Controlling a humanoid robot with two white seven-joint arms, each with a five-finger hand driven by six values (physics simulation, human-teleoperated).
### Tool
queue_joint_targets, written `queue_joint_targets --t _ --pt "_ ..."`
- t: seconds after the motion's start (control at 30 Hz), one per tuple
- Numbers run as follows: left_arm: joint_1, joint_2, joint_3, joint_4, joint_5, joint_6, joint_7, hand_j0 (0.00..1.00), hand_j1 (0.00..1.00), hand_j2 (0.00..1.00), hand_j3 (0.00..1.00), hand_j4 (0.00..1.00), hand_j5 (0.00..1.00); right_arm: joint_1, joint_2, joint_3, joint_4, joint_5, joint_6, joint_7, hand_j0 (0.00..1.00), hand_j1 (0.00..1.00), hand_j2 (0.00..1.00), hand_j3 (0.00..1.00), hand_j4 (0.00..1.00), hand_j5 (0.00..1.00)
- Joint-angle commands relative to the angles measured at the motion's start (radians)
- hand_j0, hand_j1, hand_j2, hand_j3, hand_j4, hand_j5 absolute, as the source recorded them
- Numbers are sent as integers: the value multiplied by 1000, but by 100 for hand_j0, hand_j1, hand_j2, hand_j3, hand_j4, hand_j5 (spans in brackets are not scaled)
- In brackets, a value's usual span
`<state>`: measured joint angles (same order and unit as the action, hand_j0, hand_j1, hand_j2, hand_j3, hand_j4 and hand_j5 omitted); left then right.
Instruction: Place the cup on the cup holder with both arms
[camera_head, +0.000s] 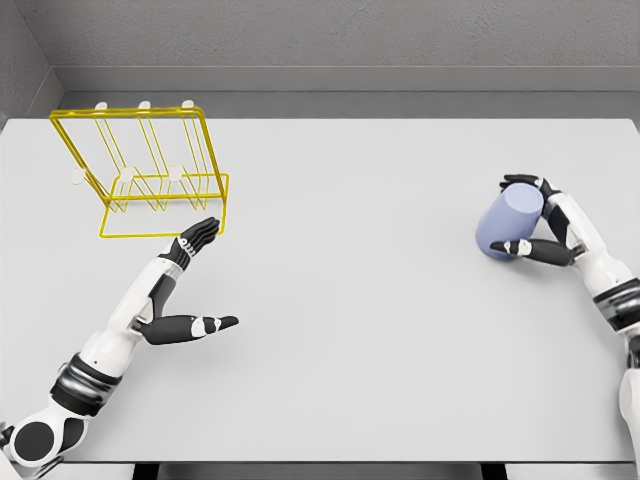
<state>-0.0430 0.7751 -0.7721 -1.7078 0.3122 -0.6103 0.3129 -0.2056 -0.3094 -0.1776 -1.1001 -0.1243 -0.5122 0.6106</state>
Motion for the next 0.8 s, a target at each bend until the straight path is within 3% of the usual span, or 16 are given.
queue_joint_targets --t 0.0,0.27,0.77 --pt "0 3 0 -1 -1 -1 2 100 100 100 100 100 100 0 -1 4 -14 -8 0 0 61 61 61 61 61 61" --pt "8 7 -1 -4 -2 -1 2 100 100 100 100 100 100 6 -1 12 -95 -43 6 0 61 61 61 61 61 61" --pt "17 3 19 -4 -1 -1 17 100 100 100 100 100 100 26 -51 222 -314 -136 6 0 61 61 61 61 61 61"
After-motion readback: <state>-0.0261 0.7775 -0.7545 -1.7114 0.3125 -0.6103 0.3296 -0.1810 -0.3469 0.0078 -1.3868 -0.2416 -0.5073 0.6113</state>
